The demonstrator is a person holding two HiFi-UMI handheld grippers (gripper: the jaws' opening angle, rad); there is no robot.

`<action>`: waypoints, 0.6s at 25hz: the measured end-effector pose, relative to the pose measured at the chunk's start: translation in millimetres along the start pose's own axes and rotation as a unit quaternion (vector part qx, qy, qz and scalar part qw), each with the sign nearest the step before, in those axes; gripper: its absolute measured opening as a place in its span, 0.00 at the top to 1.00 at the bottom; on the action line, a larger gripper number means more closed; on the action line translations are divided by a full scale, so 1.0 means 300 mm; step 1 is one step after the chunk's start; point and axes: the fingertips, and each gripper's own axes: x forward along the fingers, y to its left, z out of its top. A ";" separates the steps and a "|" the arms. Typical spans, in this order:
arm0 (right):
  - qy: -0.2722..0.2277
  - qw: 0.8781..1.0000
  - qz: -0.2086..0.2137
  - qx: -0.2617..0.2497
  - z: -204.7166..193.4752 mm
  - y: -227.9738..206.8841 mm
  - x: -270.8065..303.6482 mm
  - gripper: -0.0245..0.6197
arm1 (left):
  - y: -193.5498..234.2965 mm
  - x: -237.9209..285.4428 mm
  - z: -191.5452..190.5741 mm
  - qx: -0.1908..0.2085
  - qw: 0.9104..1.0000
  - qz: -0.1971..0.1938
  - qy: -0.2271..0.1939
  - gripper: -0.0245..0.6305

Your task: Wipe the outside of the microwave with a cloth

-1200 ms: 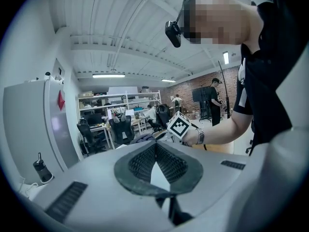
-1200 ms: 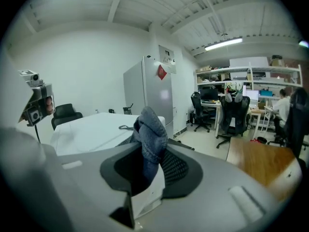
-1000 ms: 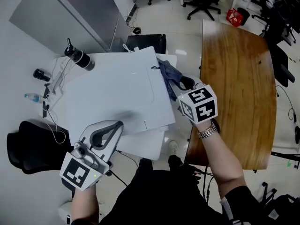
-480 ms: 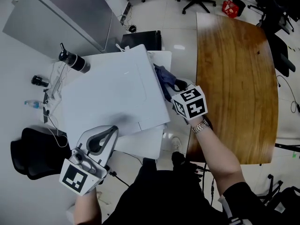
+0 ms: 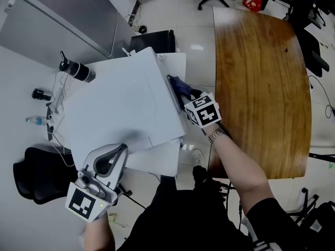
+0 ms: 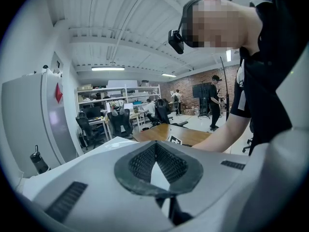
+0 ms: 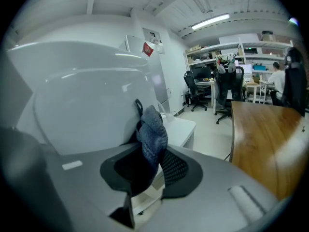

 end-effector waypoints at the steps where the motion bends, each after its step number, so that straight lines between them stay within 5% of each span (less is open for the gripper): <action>1: 0.004 1.000 -0.001 0.000 -0.011 -0.004 0.008 0.81 | -0.001 0.000 -0.001 0.000 1.000 0.001 0.001 0.96; 15: 0.058 0.998 -0.026 -0.004 -0.122 -0.046 0.082 0.81 | 0.000 -0.026 -0.018 -0.004 1.000 0.018 0.013 0.96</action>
